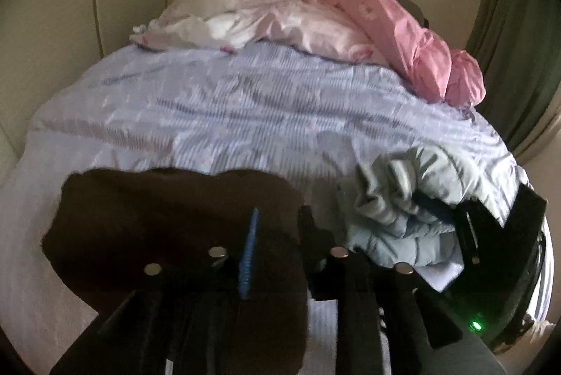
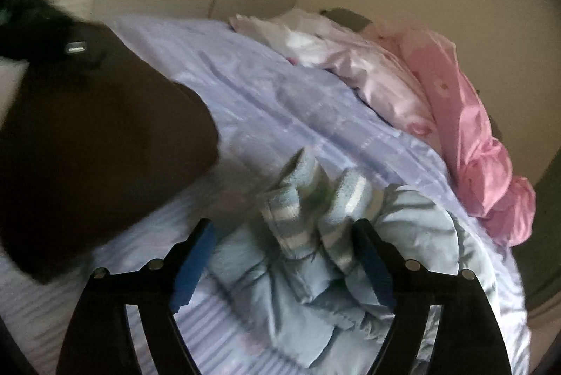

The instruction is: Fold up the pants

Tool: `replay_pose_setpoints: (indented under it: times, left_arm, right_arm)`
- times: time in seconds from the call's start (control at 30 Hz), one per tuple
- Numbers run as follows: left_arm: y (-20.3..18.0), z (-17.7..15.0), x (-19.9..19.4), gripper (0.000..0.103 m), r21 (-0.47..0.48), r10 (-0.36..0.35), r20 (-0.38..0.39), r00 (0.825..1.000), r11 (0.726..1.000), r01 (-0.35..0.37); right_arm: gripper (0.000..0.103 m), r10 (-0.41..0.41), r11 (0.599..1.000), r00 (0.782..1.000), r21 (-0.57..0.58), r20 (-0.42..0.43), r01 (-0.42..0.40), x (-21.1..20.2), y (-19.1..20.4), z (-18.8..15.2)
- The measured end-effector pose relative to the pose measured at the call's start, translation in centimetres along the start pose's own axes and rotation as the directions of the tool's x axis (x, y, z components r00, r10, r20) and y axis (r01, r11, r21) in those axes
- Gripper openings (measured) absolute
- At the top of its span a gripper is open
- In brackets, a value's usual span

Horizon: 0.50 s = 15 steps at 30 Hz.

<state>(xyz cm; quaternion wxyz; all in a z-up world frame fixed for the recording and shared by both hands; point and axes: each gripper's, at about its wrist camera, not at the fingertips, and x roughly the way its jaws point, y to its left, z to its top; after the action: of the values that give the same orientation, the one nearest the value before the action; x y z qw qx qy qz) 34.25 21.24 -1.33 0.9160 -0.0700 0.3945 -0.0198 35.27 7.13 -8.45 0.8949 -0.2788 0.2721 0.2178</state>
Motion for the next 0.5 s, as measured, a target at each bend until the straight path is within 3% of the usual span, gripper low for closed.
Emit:
replay_pose_setpoints:
  times: [0.13,0.3,0.37,0.43,0.5]
  left_arm:
    - [-1.9,1.2,-1.4,0.029,0.034,0.011,0.039,0.999,0.999,-0.013]
    - [-5.5,2.5,-2.3,0.029,0.065,-0.052,0.076,0.996,0.997,0.047]
    - [-7.6,3.2,-2.1,0.029,0.092,-0.097,0.082,0.992,0.992,0.089]
    - [-10.2,4.0,-1.0,0.029,0.114,-0.159,0.075,0.984,0.982,0.150]
    - [-12.0,4.7,0.3,0.030,0.109,-0.202,0.062,0.977,0.975,0.195]
  right_arm:
    - [0.081,0.083,0.995,0.994,0.057,0.077,-0.087,-3.5,-1.7,-0.4]
    - [0.081,0.129,0.978,0.977,0.142,0.169,-0.154,-7.9,-5.3,-1.0]
    - [0.081,0.083,0.968,0.968,0.214,0.237,-0.135,-10.6,-7.8,-1.9]
    - [0.081,-0.011,0.955,0.970,0.290,0.245,-0.062,-12.1,-10.5,-2.6]
    - [0.081,-0.094,0.916,0.969,0.401,0.230,-0.006,-12.7,-14.5,-3.7]
